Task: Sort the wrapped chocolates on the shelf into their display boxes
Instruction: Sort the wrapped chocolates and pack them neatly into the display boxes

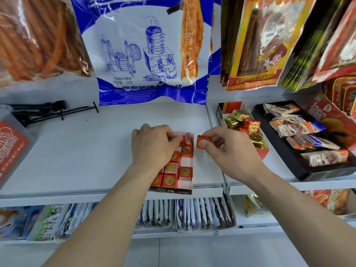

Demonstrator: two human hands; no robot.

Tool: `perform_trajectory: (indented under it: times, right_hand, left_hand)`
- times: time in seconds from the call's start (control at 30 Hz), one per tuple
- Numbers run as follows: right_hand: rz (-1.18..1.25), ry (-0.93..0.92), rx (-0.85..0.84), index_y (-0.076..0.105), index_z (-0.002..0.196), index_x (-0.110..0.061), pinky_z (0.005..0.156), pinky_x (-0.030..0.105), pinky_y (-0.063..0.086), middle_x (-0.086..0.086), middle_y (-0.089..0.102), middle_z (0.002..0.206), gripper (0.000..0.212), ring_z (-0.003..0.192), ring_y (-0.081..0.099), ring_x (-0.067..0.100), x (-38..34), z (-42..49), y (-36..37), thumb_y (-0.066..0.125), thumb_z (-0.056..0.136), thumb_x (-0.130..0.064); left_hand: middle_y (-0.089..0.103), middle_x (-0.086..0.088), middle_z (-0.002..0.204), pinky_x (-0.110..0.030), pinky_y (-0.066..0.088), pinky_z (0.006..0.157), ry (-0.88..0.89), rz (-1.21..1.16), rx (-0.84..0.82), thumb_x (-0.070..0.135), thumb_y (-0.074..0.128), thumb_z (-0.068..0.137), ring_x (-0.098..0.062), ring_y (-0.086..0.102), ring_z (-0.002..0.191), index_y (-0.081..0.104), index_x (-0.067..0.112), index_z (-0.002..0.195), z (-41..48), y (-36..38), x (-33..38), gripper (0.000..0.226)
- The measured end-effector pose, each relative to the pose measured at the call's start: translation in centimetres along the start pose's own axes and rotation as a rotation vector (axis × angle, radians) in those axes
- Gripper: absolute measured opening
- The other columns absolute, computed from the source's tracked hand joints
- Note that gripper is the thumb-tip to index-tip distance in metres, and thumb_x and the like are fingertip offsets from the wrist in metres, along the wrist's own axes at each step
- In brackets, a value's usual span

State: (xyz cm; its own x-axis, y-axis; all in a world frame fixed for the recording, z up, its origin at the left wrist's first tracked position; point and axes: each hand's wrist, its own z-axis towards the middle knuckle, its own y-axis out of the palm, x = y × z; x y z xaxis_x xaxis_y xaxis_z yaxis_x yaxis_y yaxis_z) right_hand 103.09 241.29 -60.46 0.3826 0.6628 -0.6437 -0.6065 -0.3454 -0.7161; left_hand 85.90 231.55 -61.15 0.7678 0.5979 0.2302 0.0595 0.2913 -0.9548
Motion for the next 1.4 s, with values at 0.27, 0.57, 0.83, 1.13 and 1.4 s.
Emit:
perform_trajectory:
  times: [0.27,0.57,0.83,1.13,1.4]
  right_hand:
    - [0.001,-0.008,-0.033,0.071,0.104,-0.028,0.067,0.022,0.053,-0.016,0.065,0.080,0.018,0.075,0.061,0.002,0.4,0.0,-0.2,0.065,0.091,-0.038]
    - [0.008,-0.005,-0.038,0.071,0.104,-0.028,0.066,0.019,0.052,-0.017,0.064,0.079,0.017,0.075,0.061,0.001,0.4,0.1,-0.3,0.065,0.092,-0.037]
    - [-0.006,-0.013,-0.071,0.071,0.105,-0.027,0.068,0.028,0.055,-0.017,0.063,0.079,0.017,0.074,0.062,0.004,0.1,0.1,-0.3,0.064,0.092,-0.036]
    - [0.187,0.037,-0.070,0.068,0.103,-0.031,0.068,0.015,0.050,-0.015,0.066,0.081,0.011,0.079,0.062,0.000,-0.6,0.5,-1.2,0.064,0.094,-0.026]
    - [0.420,0.063,-0.154,0.067,0.111,-0.025,0.071,0.024,0.059,-0.004,0.073,0.089,0.023,0.080,0.070,0.010,-2.1,0.1,-1.5,0.063,0.094,-0.011]
  left_hand:
    - [0.073,0.013,0.097,-0.042,0.053,0.087,-0.082,-0.287,-0.077,0.047,0.076,0.080,-0.013,0.063,0.097,0.061,0.037,0.096,0.1,0.6,0.5,0.024]
    - [0.072,0.017,0.097,-0.046,0.051,0.094,-0.051,-0.372,-0.156,0.031,0.068,0.089,-0.008,0.064,0.098,0.066,0.038,0.103,0.1,0.6,0.5,0.015]
    - [0.070,0.017,0.095,-0.043,0.051,0.090,-0.030,-0.439,-0.193,0.047,0.074,0.081,-0.009,0.065,0.093,0.063,0.035,0.094,-0.3,-0.7,0.5,0.021]
    - [0.069,0.018,0.107,-0.033,0.061,0.078,-0.043,-0.866,-0.134,0.021,0.070,0.089,-0.009,0.072,0.086,0.068,0.034,0.101,-3.1,-4.7,-0.2,0.018]
    - [0.073,0.015,0.107,-0.041,0.059,0.088,-0.105,-1.038,-0.184,0.009,0.077,0.082,-0.009,0.072,0.097,0.075,0.031,0.083,-3.6,-4.6,-1.4,0.022]
